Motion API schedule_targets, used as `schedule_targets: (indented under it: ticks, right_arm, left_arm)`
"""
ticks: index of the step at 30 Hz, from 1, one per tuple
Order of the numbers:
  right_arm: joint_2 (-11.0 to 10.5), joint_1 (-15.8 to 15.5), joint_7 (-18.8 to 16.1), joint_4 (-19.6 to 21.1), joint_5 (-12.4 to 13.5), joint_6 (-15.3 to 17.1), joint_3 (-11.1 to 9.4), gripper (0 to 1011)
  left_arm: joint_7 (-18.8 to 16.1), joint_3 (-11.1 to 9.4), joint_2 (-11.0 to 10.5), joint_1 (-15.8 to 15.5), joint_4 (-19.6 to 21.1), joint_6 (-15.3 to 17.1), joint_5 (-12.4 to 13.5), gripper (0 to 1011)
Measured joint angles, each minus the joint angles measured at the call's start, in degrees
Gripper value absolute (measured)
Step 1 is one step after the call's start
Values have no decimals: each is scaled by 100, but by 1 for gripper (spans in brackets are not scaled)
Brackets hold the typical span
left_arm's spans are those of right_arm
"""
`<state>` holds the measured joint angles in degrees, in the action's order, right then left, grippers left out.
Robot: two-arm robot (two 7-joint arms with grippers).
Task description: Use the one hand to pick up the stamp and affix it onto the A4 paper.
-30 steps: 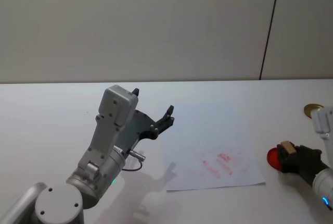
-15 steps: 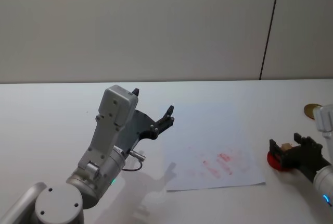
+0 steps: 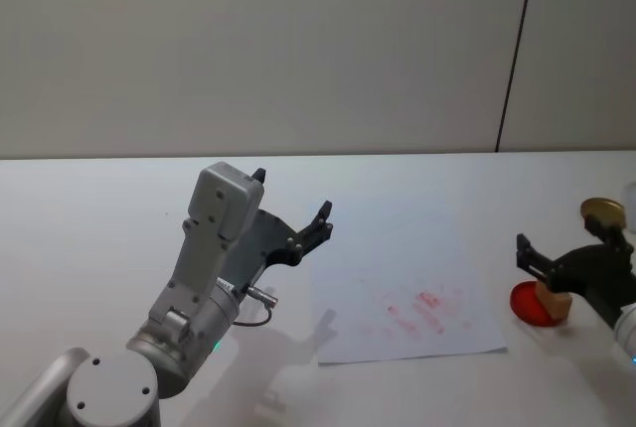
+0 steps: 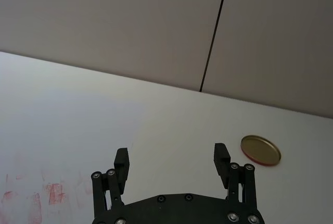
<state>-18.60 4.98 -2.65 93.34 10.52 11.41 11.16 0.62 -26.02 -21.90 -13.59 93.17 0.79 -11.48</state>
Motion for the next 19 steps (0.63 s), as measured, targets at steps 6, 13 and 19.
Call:
schedule_targets:
  ticks: [6,13,19]
  right_arm:
    - [-90,-138,55,241,-45,-166,-47,1001]
    - [-161,-249,98,436,-85,-294,-85,1001]
    - [-199,-306,120,537,-105,-363,-104,1001]
  left_arm:
    - [0,0,0,0,0,0,0,993]
    - [0,0,0,0,0,0,0,993]
    - [0,0,0,0,0,0,0,993]
